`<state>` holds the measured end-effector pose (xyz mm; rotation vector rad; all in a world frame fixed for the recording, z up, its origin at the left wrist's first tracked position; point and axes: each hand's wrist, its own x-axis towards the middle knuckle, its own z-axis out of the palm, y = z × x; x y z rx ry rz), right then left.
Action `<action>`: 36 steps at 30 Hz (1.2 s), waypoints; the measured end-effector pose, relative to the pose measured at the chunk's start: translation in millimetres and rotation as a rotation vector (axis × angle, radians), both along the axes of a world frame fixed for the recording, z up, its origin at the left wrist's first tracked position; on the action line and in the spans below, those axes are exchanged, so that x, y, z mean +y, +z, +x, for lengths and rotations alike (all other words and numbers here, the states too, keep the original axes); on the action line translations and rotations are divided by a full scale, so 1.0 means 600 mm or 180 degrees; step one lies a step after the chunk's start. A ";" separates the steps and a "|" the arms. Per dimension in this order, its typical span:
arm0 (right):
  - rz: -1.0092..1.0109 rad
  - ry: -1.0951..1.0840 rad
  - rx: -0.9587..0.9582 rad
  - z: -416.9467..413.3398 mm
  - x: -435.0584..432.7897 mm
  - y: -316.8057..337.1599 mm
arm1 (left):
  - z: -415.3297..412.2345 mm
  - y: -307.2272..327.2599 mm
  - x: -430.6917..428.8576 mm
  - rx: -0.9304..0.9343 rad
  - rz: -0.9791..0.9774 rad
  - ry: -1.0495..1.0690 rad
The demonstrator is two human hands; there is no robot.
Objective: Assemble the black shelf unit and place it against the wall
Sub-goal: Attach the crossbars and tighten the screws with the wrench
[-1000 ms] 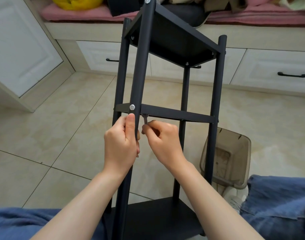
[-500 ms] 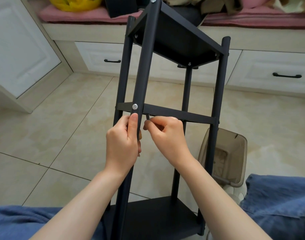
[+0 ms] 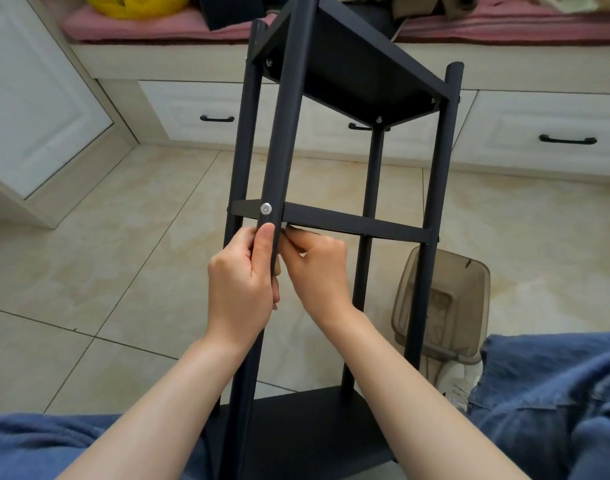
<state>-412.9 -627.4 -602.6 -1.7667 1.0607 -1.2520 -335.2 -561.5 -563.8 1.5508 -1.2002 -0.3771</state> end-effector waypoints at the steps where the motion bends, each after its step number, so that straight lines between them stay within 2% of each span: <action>1: 0.0047 -0.0037 -0.0083 0.006 0.001 -0.002 | 0.000 0.000 0.000 -0.0004 0.0000 -0.0001; 9: 0.0325 -0.0157 -0.0479 0.020 0.003 -0.010 | -0.004 0.002 -0.005 -0.0031 0.0039 -0.0008; 19: 0.0592 0.0162 -0.0077 -0.025 0.002 -0.006 | -0.007 0.004 -0.003 0.0034 0.0065 -0.0015; 36: 0.0170 0.0241 0.0015 -0.039 0.006 0.012 | -0.008 0.003 -0.002 0.0000 0.0109 -0.0020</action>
